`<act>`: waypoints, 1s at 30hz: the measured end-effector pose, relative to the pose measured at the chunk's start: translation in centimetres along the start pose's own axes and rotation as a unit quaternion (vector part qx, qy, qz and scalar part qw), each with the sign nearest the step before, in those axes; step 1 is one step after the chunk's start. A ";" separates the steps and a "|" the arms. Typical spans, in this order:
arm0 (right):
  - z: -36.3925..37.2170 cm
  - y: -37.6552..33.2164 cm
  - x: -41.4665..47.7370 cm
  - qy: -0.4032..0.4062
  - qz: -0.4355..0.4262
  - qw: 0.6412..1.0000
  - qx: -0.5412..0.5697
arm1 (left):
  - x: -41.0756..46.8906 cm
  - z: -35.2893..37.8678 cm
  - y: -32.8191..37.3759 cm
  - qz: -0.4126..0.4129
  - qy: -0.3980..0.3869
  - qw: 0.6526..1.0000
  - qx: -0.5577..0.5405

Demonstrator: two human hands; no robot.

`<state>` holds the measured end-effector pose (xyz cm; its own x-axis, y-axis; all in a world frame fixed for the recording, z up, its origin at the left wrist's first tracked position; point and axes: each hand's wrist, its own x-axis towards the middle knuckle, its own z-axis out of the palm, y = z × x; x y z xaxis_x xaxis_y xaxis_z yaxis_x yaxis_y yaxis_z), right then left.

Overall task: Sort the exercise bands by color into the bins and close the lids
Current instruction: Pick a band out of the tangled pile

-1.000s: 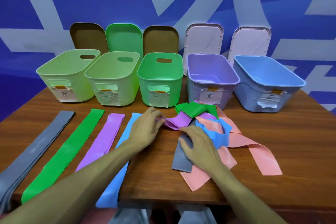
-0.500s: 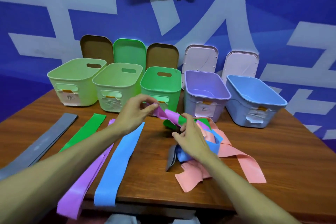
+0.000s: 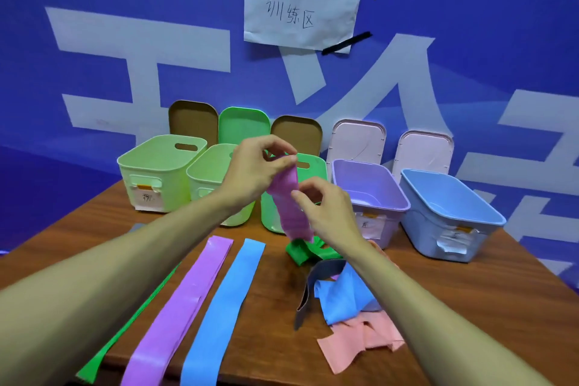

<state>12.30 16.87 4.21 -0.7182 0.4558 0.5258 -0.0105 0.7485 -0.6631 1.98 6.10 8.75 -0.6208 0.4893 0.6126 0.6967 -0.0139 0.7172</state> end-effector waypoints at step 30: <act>5.1 -5.5 5.4 0.068 0.184 0.913 0.358 | -10.6 -6.6 -7.6 -0.281 -0.184 0.933 -0.130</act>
<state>4.92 12.74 7.94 -0.6724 0.7050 0.2257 -0.2733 0.0469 -0.9608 0.87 -4.70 -1.04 -0.6634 0.7482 -0.0046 0.1591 0.1470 0.9763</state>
